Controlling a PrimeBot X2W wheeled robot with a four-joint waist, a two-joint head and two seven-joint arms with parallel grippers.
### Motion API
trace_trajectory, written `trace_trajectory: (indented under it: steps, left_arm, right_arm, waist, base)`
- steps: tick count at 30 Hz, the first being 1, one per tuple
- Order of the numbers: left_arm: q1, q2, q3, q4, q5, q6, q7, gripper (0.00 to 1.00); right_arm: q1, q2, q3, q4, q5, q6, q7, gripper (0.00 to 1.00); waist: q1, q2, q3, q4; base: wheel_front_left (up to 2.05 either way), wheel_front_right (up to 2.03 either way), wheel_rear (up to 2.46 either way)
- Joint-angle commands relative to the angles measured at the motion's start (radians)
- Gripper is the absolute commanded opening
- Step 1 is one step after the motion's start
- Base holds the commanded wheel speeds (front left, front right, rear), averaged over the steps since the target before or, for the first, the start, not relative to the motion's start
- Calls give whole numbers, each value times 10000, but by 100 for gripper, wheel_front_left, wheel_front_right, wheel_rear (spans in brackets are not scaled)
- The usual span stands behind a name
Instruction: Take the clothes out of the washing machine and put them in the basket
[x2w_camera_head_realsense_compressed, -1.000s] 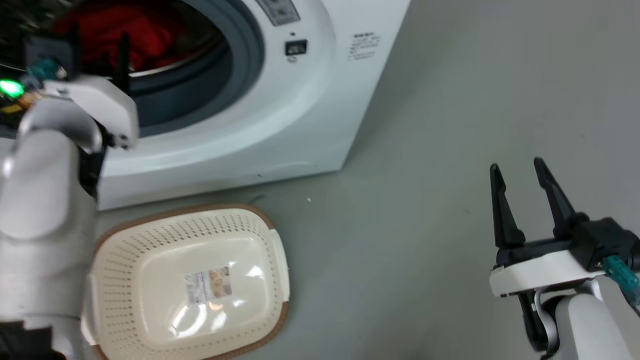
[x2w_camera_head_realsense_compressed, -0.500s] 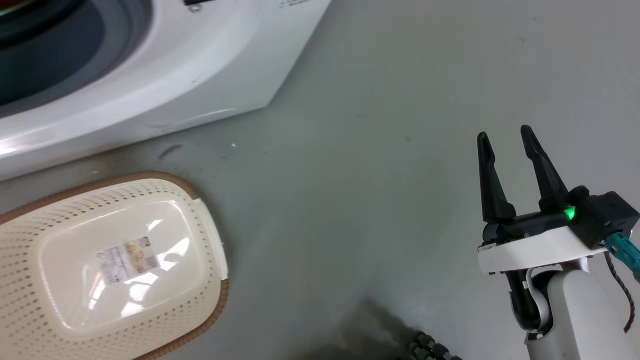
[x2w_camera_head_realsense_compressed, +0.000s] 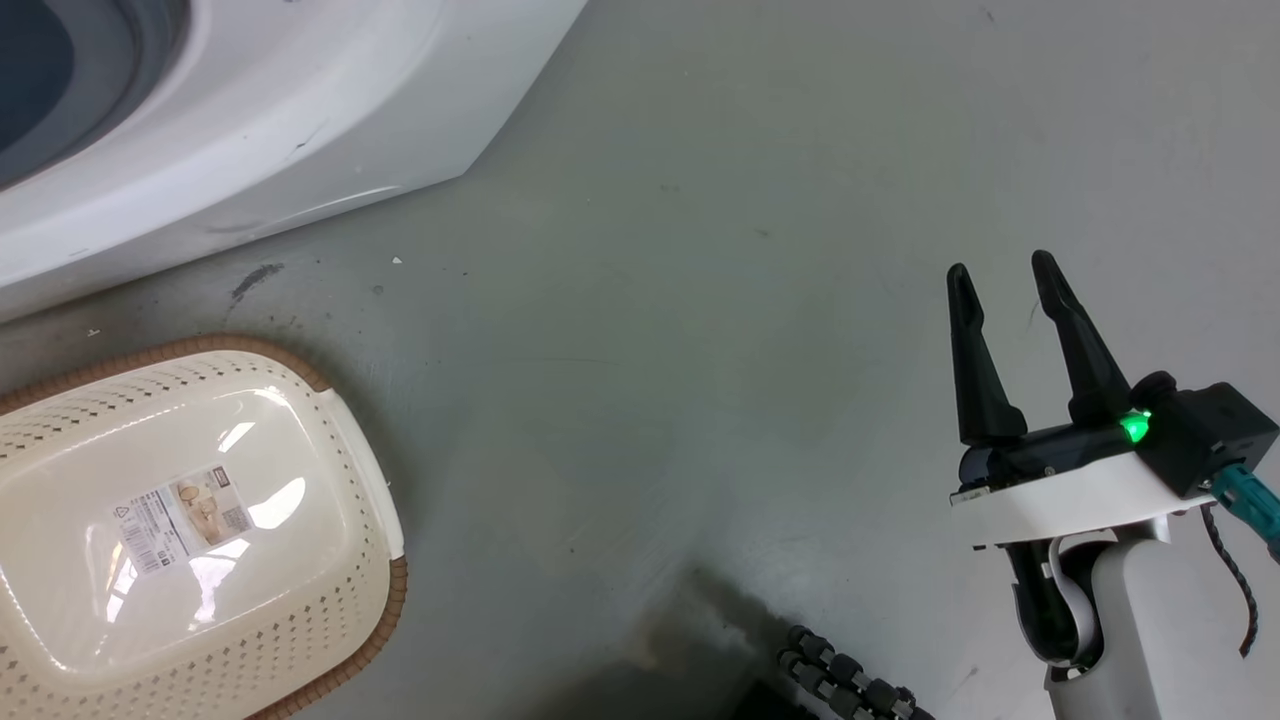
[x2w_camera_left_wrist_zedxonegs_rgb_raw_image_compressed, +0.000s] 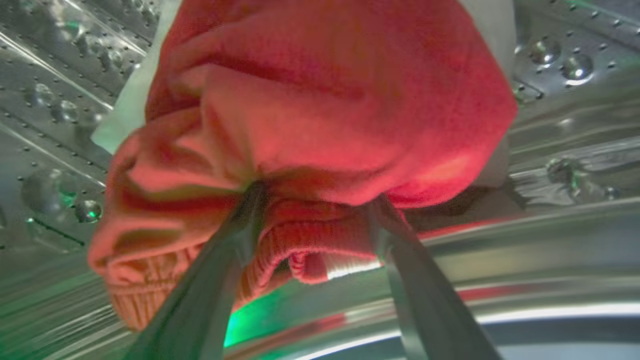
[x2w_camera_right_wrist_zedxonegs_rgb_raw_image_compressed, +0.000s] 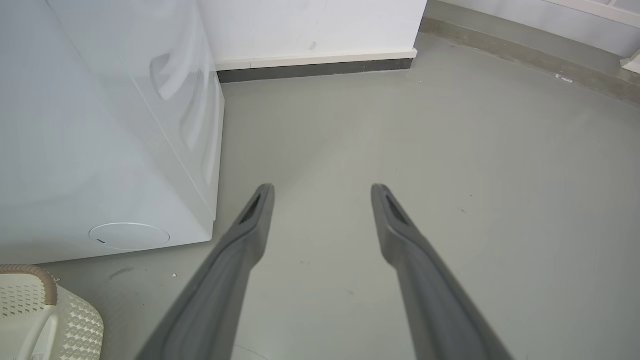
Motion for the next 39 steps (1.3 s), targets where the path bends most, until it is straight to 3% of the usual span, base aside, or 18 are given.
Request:
trace_trajectory:
  steps: [1,2,3,4,5,12,21,39]
  left_arm:
    - [21,86,-66,-5,-71,12,271,100]
    - [-4,119,-59,-51,-115,15,335,100]
    - [35,105,-52,-51,-174,35,444,80]
    - [61,105,-45,-95,-173,65,504,43]
    - [73,109,-15,-151,-224,106,510,0]
    - [311,184,147,-532,-178,615,-388,0]
    - [808,-217,521,205,-398,1024,-3042,0]
    - [4204,-2416,1282,2012,-1526,1314,-9520,0]
  right_arm:
    - [-135,12,-1,-8,89,-3,-21,100]
    - [-159,13,-4,-12,91,-3,-20,100]
    - [-189,12,-1,-20,73,-3,-21,100]
    - [-214,12,10,-24,77,-3,-21,100]
    - [-233,13,23,-29,88,-3,-20,100]
    - [-233,12,-2,2,63,-3,-22,100]
    - [-145,10,-122,92,-21,-3,-20,100]
    - [724,6,-607,517,-743,-3,-22,100]
  waist:
    - [-2,0,24,9]
    - [-2,0,43,15]
    - [-2,0,52,17]
    - [-2,0,57,19]
    - [-2,0,61,20]
    - [-2,0,-90,9]
    - [-2,0,-821,181]
    - [-2,0,-3434,981]
  base:
    - [0,0,0]
    - [0,0,0]
    - [0,0,0]
    - [0,0,0]
    - [0,0,0]
    - [0,0,0]
    - [0,0,0]
    - [0,0,0]
